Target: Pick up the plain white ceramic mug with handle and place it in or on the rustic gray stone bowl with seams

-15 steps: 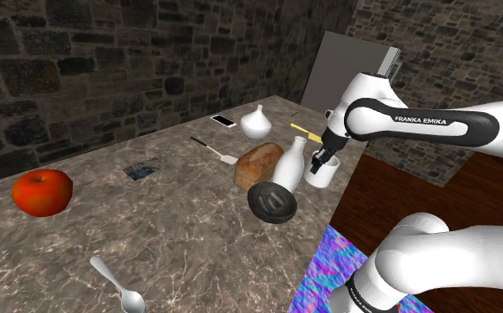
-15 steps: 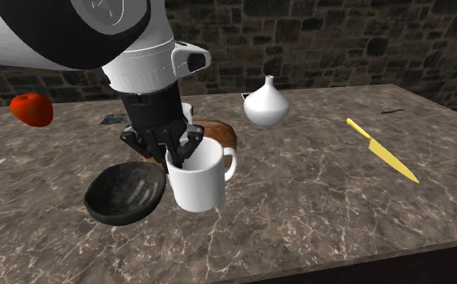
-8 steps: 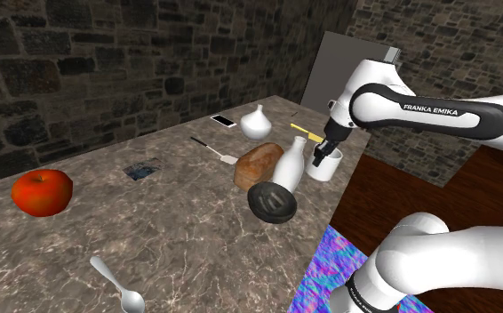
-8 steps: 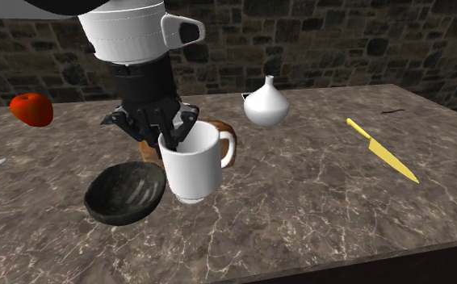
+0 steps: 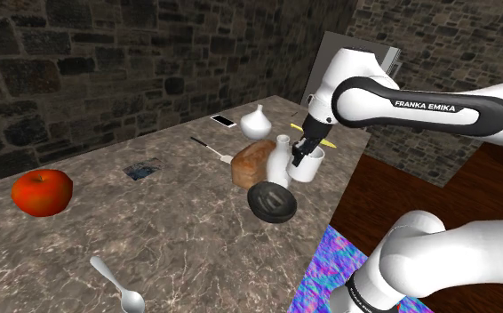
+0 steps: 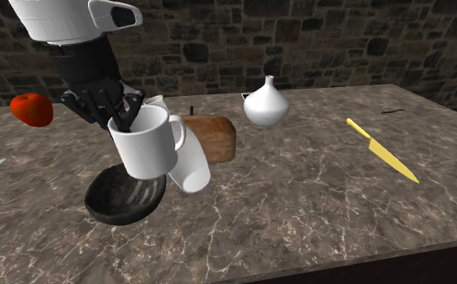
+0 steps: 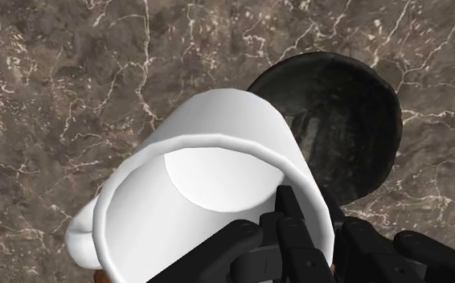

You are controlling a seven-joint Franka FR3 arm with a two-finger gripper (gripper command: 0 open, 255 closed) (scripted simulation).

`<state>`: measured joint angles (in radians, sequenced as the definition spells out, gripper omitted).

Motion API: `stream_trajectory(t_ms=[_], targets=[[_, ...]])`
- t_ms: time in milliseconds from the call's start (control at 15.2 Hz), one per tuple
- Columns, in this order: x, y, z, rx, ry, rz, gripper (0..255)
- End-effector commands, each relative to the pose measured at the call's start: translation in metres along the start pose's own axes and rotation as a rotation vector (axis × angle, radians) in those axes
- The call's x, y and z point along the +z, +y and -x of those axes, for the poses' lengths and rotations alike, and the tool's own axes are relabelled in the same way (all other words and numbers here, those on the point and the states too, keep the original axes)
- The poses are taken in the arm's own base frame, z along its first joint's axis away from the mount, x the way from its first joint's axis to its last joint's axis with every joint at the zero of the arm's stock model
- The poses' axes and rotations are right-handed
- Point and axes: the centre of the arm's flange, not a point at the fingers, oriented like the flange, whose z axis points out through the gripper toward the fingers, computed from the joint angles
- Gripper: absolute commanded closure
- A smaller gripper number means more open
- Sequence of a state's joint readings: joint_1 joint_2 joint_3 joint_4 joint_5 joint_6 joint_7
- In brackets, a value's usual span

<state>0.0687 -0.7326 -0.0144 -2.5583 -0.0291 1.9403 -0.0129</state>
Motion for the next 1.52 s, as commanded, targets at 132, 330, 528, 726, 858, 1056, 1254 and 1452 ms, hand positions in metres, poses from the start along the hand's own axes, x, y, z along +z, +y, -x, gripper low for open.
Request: stream_trajectory(t_ms=[132, 330, 528, 726, 858, 1056, 1254, 1452], targets=[[-0.006, -0.052, -0.018, 0.000, 0.000, -0.001, 255], [-0.003, -0.074, -0.025, 0.000, 0.000, -0.001, 255], [0.012, -0.075, -0.023, 0.000, 0.000, -0.001, 255], [0.028, -0.075, -0.021, 0.000, 0.000, -0.001, 255], [0.039, -0.075, -0.020, 0.000, 0.000, -0.001, 255], [0.054, -0.076, -0.018, 0.000, 0.000, -0.001, 255], [0.070, -0.076, -0.016, 0.000, 0.000, -0.001, 255], [0.083, -0.076, -0.015, 0.000, 0.000, -0.001, 255]])
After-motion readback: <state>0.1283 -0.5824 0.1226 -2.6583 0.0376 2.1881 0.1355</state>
